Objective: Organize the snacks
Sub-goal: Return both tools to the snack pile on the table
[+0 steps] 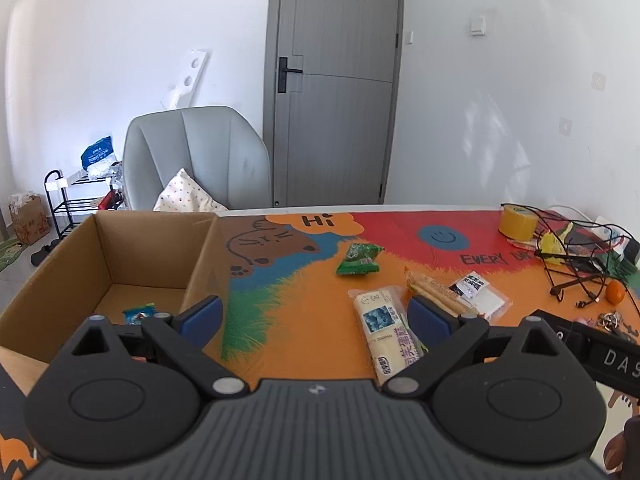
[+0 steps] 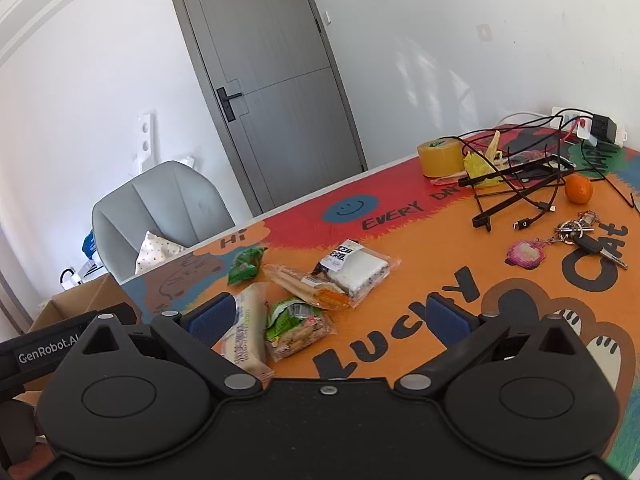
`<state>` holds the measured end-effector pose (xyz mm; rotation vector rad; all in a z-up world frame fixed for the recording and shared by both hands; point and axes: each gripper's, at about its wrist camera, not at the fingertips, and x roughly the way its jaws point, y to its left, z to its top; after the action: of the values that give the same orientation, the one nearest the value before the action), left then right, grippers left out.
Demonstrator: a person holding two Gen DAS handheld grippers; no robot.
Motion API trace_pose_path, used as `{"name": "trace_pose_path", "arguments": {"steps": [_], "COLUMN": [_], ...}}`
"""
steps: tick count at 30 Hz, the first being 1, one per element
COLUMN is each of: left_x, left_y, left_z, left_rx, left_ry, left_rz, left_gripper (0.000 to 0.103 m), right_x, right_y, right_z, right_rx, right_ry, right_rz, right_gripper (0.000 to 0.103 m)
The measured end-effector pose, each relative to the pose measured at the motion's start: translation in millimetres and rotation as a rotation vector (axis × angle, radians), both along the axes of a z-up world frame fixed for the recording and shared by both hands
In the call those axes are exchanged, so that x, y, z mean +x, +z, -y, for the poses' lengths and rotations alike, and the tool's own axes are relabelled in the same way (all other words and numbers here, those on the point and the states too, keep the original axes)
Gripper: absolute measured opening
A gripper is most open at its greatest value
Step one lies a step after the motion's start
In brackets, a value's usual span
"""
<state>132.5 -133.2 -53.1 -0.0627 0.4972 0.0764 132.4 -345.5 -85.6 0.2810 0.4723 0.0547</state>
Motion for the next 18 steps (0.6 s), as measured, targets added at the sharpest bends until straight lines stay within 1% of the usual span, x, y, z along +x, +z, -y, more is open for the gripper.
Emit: {"name": "trace_pose_path", "arguments": {"steps": [8,10,13,15,18], "left_x": [20.9,26.1,35.3,41.4,50.3], "left_y": [-15.0,-18.3,-23.2,-25.7,-28.0], "left_z": [16.4,20.1,25.5,26.9,28.1], "left_rx": [0.006,0.007,0.011,0.005,-0.003], "left_ry": [-0.001,0.000,0.000,-0.002,0.002], "left_rz": [-0.045,-0.055,-0.076,-0.093,-0.113], "left_gripper": [0.098,0.098,0.097,0.097,0.097], "right_x": [13.7,17.4,25.4,31.9,40.6], "right_y": [-11.8,-13.8,-17.3,-19.7,-20.5], "right_z": [13.1,13.5,15.1,16.4,15.2], "right_rx": [0.001,-0.010,-0.022,-0.015,-0.006], "right_ry": [-0.010,0.001,0.015,0.028,0.053], "right_rz": [-0.027,-0.030,-0.041,-0.055,-0.064], "right_gripper": [0.102,0.098,0.089,0.082,0.075]}}
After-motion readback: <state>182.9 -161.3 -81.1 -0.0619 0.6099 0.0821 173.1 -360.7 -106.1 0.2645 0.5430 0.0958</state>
